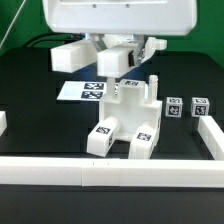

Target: Assemble chair

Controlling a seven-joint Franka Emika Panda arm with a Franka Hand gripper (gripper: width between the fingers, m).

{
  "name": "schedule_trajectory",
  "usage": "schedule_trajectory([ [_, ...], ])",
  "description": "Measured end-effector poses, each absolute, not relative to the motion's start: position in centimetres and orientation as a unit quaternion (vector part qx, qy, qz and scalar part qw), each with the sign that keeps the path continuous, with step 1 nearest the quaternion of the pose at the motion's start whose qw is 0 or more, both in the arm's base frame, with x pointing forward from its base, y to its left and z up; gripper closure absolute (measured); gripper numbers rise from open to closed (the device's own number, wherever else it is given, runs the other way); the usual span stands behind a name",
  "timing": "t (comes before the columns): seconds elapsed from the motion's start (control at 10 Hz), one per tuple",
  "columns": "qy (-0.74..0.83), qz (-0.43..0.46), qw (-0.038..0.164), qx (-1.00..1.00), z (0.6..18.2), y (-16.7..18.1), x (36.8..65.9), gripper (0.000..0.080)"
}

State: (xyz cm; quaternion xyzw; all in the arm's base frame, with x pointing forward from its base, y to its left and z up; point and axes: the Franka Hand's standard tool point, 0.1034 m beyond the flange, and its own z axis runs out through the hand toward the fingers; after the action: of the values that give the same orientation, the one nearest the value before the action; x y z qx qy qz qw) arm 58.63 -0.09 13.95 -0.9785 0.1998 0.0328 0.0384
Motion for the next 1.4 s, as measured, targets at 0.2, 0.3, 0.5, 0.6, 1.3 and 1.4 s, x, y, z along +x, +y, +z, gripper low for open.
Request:
schedule_trajectory([
  [0.2, 0.184, 0.025, 0.032, -0.982, 13.9, 1.5, 58.8, 0.0515],
  [0.3, 0.185, 0.026, 0.031, -0.982, 13.8, 1.3, 58.8, 0.0515],
  [0.5, 0.185, 0.027, 0.031, -0.982, 13.7, 1.3, 58.8, 0.0515],
  [0.6, 0.187, 0.027, 0.03, -0.982, 13.6, 1.4, 58.7, 0.0515],
  [1.3, 0.161, 0.025, 0.031, -0.986, 13.1, 3.3, 58.8, 0.0515],
  [1.4, 0.152, 0.026, 0.03, -0.988, 12.9, 3.2, 58.7, 0.0515],
])
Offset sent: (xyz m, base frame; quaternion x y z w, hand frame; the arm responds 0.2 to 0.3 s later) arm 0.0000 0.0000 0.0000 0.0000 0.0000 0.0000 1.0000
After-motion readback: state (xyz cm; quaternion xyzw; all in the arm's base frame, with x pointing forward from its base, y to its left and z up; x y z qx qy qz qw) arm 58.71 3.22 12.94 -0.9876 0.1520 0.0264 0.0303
